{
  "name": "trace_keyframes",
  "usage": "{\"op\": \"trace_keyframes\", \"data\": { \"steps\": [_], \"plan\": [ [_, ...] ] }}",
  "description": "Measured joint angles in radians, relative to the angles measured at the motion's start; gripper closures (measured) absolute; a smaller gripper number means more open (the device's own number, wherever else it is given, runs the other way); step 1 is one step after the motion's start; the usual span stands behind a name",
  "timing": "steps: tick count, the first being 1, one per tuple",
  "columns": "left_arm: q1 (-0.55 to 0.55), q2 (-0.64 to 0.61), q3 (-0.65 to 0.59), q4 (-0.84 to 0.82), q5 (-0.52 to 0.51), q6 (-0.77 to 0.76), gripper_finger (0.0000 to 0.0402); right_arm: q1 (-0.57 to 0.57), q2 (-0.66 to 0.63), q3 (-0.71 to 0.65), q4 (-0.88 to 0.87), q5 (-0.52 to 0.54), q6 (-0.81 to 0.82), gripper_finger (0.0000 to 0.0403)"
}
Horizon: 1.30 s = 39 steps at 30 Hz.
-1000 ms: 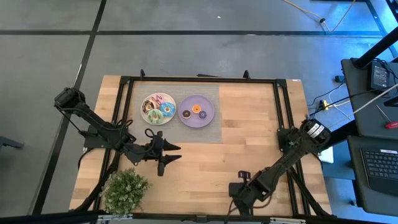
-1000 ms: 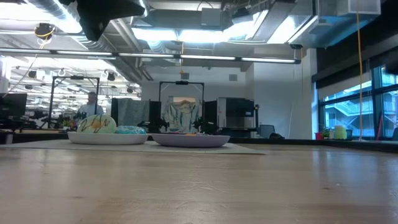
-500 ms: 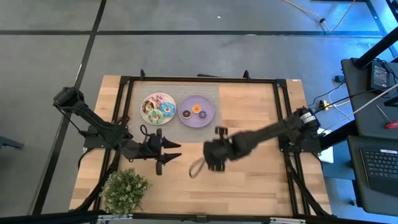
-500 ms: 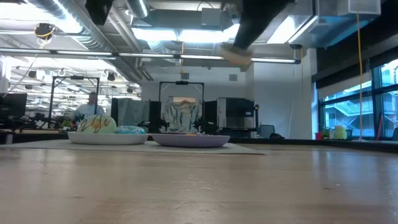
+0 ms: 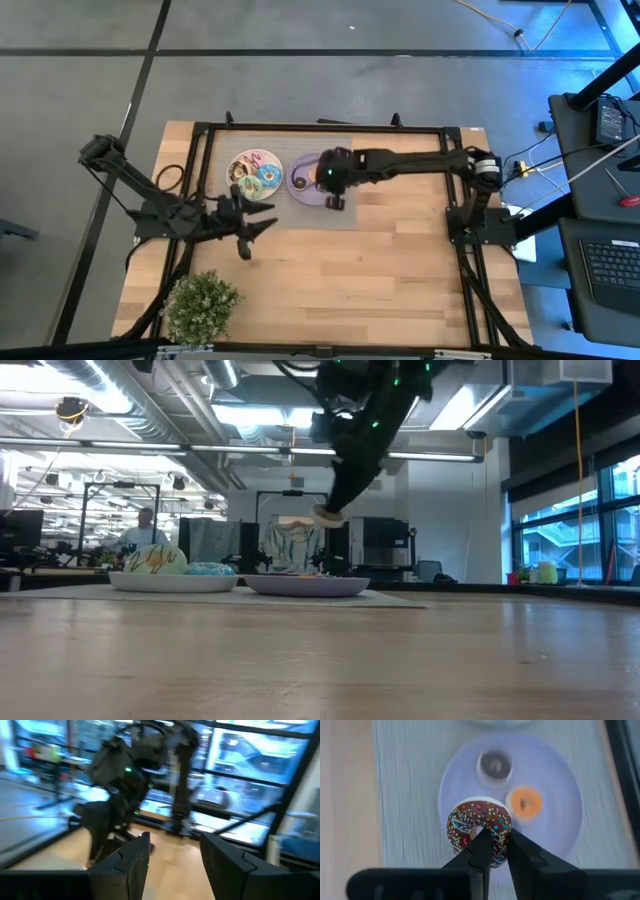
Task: Pick & Place donuts
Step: Put the large brown donut on the purple plate
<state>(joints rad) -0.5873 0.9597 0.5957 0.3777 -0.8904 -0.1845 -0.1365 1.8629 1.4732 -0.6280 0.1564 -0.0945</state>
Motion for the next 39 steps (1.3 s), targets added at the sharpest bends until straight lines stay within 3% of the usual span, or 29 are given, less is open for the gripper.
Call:
{"op": "trace_keyframes", "data": {
  "steps": [7,12,20,39],
  "plan": [
    [0.0,-0.042,0.0,-0.032,-0.158,0.065,0.0231,-0.067,0.0,-0.139,0.334,-0.111,0.03,0.0344],
    [0.0,-0.042,0.0,-0.041,-0.214,0.077,0.0232,-0.065,0.0,-0.212,0.399,-0.117,0.014,0.0344],
    [0.0,-0.042,0.0,-0.043,-0.251,0.094,0.0232,-0.061,0.0,-0.299,0.575,-0.117,0.064,0.0344],
    [0.0,-0.041,0.0,-0.038,-0.277,0.068,0.0232,-0.052,0.076,-0.351,0.719,-0.076,0.007,0.0344]
  ]
}}
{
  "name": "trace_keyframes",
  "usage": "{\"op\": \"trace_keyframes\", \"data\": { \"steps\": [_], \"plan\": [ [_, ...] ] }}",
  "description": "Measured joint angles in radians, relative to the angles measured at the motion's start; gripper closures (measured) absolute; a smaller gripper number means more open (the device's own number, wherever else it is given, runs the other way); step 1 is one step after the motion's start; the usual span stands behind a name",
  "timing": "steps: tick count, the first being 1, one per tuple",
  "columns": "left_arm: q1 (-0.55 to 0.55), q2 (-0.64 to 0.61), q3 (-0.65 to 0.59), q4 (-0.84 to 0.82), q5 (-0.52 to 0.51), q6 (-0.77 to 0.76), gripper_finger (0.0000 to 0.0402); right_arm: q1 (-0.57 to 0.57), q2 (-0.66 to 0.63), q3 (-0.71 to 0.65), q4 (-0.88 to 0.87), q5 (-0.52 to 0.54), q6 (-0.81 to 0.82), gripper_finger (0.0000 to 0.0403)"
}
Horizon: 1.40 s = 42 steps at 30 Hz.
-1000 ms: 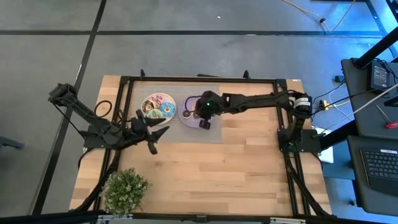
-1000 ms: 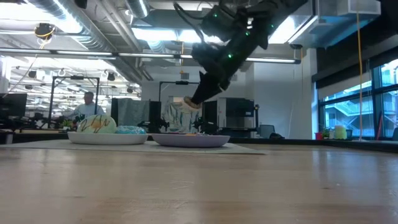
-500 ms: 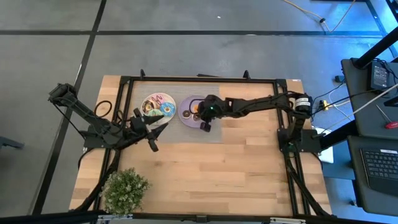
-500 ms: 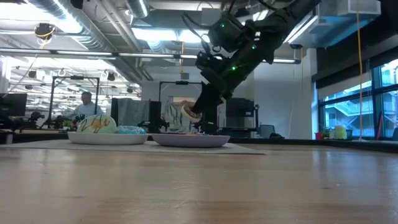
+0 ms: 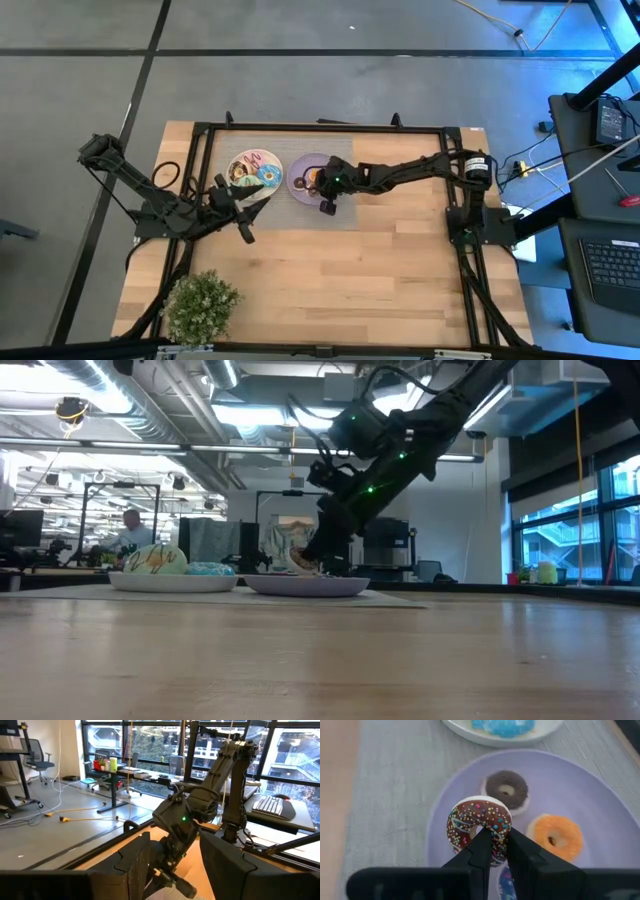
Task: Pick & Place donuts
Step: Put the large brown donut on the purple plate
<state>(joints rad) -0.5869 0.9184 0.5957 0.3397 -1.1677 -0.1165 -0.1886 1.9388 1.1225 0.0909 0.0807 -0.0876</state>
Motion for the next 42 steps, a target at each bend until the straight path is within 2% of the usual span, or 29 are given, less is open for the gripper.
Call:
{"op": "trace_keyframes", "data": {
  "steps": [4,10,15,25,35,39,42],
  "plan": [
    [0.0,0.0,0.0,0.0,-0.002,0.0,0.0231,-0.002,0.0,-0.001,-0.002,0.03,0.006,0.0344],
    [0.0,0.0,0.0,0.0,-0.002,0.0,0.0231,0.0,0.0,-0.001,-0.004,-0.044,0.004,0.0344],
    [0.0,0.0,0.0,0.0,-0.002,0.0,0.0232,-0.001,0.0,-0.001,-0.004,-0.048,0.002,0.0338],
    [0.0,0.0,0.0,0.0,-0.002,-0.001,0.0233,-0.006,0.017,0.0,0.0,-0.048,0.004,0.0274],
    [0.0,0.0,0.0,-0.008,-0.001,-0.001,0.0232,-0.006,0.034,-0.001,-0.001,-0.019,0.003,0.0236],
    [0.01,0.015,0.0,-0.12,0.01,-0.023,0.0231,-0.006,0.034,-0.001,0.001,-0.019,0.004,0.0209],
    [0.06,0.048,0.0,-0.197,0.08,-0.12,0.0232,-0.006,0.034,-0.001,0.002,-0.019,0.006,0.0192]
  ]
}}
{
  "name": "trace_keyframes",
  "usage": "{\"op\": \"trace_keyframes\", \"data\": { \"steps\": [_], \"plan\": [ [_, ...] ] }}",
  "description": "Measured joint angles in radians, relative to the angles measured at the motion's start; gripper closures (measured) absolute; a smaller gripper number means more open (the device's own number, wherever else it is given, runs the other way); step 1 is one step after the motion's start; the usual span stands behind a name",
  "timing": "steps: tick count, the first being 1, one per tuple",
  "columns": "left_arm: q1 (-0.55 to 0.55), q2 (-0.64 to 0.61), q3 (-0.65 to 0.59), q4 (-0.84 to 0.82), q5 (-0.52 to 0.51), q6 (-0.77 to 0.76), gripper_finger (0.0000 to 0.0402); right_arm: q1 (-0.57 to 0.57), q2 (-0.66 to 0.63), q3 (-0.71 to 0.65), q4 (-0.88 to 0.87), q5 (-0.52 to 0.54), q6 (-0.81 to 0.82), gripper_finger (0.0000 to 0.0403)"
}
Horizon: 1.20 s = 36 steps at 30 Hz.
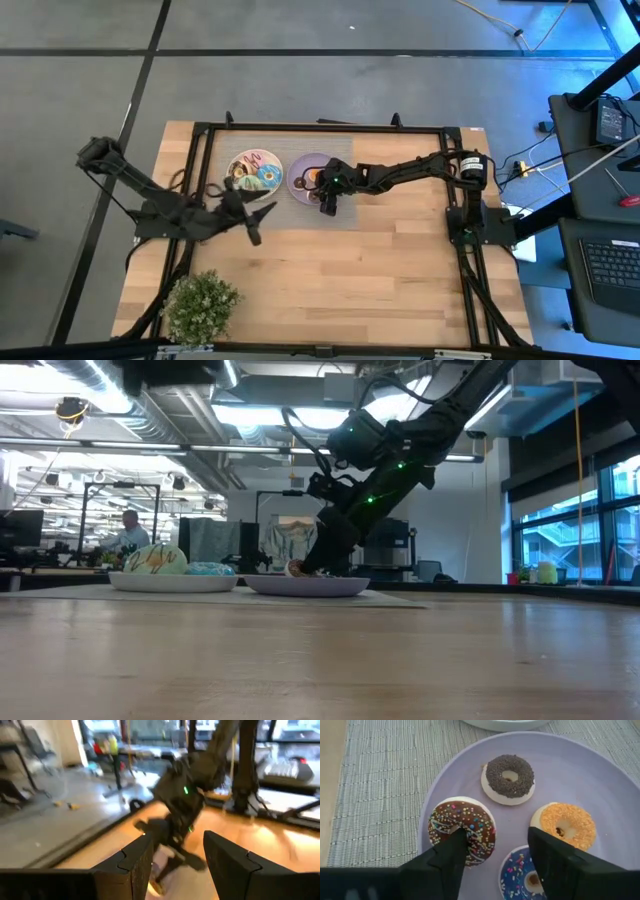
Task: Pick & Place donuts
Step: Put the large brown donut on the purple plate
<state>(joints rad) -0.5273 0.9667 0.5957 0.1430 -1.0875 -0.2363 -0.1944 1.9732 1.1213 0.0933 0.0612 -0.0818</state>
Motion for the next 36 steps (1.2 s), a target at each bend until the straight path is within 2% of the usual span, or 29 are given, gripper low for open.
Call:
{"op": "trace_keyframes", "data": {
  "steps": [4,9,13,15,20,26,30,36],
  "plan": [
    [0.122,0.092,0.0,-0.035,0.159,-0.086,0.0232,0.0,0.0,0.0,0.0,0.0,-0.001,0.0178],
    [0.286,0.233,0.0,-0.037,0.301,-0.144,0.0232,0.0,0.0,0.0,0.0,-0.003,0.001,0.0174],
    [0.368,0.318,0.0,-0.029,0.4,-0.147,0.0232,0.0,0.0,0.0,0.0,-0.003,0.001,0.0173],
    [0.395,0.365,0.0,0.0,0.401,-0.139,0.0231,0.0,0.0,0.0,0.001,-0.003,0.002,0.0173],
    [0.428,0.508,0.0,0.122,0.276,-0.1,0.0233,0.0,0.0,0.0,0.015,-0.002,0.002,0.0173],
    [0.469,0.665,0.0,0.329,0.452,-0.055,0.0231,0.0,0.0,0.0,0.016,-0.002,0.002,0.0173],
    [0.49,0.74,0.0,0.43,0.454,-0.057,0.0233,0.0,0.0,0.0,0.015,-0.002,0.002,0.0173],
    [0.511,0.768,0.0,0.428,0.457,-0.065,0.0231,0.0,0.0,0.0,0.015,-0.002,0.002,0.0173]
  ]
}}
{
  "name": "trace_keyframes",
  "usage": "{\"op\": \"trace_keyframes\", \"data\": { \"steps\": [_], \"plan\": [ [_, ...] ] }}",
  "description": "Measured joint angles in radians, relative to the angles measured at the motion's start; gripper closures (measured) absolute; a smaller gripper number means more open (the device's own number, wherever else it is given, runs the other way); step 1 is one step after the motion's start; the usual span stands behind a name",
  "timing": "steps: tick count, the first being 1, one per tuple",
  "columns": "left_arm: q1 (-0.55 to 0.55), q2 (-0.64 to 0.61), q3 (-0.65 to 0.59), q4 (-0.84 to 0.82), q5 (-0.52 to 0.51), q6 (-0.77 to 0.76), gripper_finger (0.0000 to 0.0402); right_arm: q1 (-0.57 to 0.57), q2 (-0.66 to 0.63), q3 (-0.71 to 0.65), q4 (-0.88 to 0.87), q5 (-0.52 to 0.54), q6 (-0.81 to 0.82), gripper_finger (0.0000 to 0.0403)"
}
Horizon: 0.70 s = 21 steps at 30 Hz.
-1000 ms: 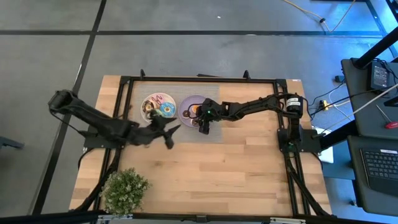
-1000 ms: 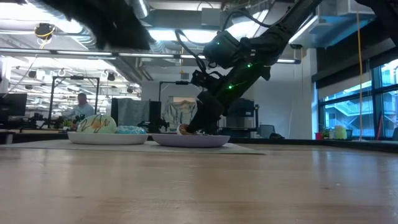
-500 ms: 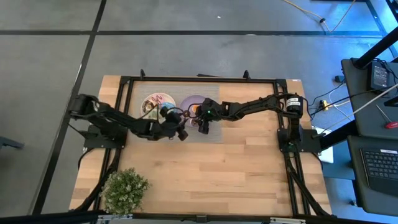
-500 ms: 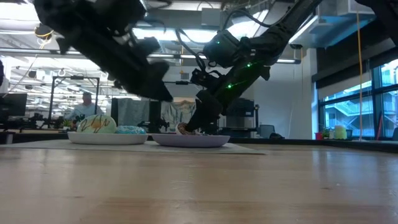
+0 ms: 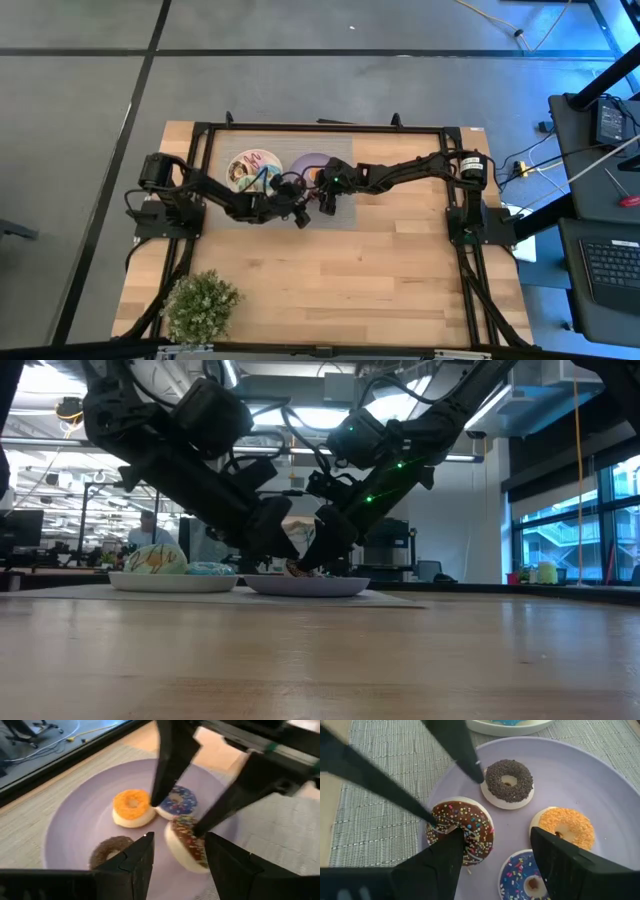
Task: Pick & Place donuts
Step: Put the large brown donut on the purple plate, then return to Home Position
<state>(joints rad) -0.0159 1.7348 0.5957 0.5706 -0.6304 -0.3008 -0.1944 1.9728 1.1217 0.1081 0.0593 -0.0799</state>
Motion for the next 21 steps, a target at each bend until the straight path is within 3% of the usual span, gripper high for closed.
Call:
{"op": "trace_keyframes", "data": {
  "steps": [14,21],
  "plan": [
    [0.1,-0.002,0.0,-0.028,0.066,0.004,0.0232,0.0,0.0,0.0,-0.007,0.05,0.0,0.0173],
    [0.09,-0.16,0.0,-0.059,0.08,0.026,0.0233,0.0,-0.149,0.002,-0.095,0.0,0.061,0.0173]
  ]
}}
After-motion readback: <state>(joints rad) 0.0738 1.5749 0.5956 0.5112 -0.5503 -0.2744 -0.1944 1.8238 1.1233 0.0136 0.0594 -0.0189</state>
